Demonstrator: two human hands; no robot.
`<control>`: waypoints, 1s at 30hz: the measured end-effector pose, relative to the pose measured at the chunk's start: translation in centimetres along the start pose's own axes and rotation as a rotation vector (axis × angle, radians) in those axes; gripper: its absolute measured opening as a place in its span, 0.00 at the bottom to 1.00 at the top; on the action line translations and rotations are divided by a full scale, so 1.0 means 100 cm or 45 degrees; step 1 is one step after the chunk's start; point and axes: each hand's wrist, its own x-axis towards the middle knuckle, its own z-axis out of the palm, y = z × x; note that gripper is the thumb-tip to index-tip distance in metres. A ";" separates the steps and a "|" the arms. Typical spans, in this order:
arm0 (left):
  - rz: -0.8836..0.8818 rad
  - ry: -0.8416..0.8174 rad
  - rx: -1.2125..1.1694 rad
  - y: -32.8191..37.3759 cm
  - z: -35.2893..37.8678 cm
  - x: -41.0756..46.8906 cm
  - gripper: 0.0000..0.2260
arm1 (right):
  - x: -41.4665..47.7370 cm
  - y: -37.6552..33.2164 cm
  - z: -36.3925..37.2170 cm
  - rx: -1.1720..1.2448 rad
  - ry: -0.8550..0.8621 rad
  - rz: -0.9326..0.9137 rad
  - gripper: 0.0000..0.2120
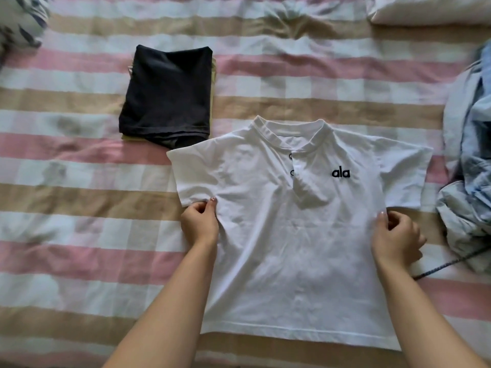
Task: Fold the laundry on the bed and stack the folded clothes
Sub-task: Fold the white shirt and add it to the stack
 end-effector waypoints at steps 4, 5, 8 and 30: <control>-0.037 0.227 -0.030 0.004 0.006 0.002 0.09 | 0.004 0.000 0.005 -0.048 -0.056 0.032 0.15; -0.012 0.268 0.034 0.004 0.005 0.006 0.09 | 0.005 0.000 0.006 -0.060 -0.056 0.030 0.15; 0.022 0.375 0.281 0.009 0.001 0.010 0.10 | 0.004 -0.004 0.006 -0.031 0.027 0.051 0.13; 1.558 -0.472 0.722 0.112 0.162 -0.017 0.17 | 0.075 -0.086 0.029 0.094 0.199 -0.814 0.19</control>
